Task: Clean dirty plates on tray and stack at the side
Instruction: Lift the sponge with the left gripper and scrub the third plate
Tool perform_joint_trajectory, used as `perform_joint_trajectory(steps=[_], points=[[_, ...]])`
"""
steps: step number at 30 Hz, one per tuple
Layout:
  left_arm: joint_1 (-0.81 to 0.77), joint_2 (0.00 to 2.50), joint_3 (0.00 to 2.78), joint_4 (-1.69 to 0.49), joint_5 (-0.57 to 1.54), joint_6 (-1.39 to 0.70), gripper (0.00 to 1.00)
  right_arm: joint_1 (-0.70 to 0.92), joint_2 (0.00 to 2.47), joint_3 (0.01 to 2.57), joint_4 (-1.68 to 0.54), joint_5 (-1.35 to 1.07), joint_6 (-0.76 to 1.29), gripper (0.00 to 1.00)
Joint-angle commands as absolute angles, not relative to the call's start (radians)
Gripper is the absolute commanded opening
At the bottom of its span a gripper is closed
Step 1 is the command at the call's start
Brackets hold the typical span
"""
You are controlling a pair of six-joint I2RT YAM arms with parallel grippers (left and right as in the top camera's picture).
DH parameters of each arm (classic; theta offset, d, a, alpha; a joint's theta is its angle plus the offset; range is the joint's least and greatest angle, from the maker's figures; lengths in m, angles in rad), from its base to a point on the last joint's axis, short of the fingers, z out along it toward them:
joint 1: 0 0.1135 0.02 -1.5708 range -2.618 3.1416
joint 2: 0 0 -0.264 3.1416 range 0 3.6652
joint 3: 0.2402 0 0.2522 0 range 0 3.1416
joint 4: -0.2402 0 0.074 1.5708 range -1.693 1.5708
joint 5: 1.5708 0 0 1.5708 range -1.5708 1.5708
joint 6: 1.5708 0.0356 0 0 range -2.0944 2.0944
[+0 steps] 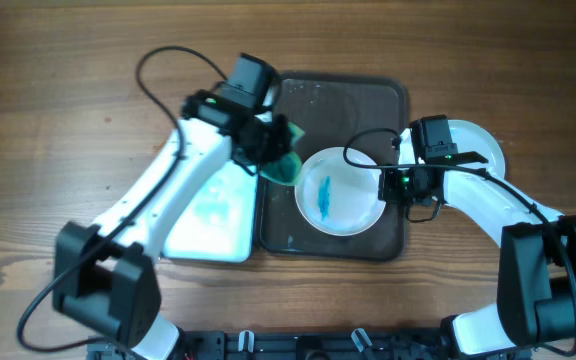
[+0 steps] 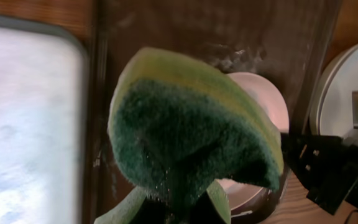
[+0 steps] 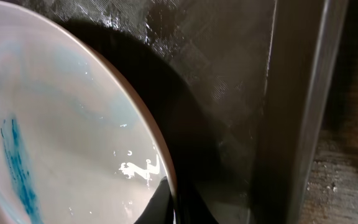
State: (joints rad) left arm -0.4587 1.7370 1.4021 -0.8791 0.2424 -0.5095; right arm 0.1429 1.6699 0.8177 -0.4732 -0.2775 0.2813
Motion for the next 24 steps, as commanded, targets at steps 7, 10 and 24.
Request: perform_joint_trajectory(steps=[7,10,24], points=[[-0.661,2.098,1.387,-0.637,0.368,-0.693,0.04,0.146,1.71,0.805,-0.475,-0.232,0.315,0.04],[-0.667,2.173,1.387,-0.669,0.321,-0.659,0.04,0.146,1.71,0.805,-0.476,-0.232,0.315,0.04],[-0.669,2.15,1.421,-0.601,0.476,-0.514,0.04,0.146,1.71,0.805,-0.473,-0.233,0.315,0.04]])
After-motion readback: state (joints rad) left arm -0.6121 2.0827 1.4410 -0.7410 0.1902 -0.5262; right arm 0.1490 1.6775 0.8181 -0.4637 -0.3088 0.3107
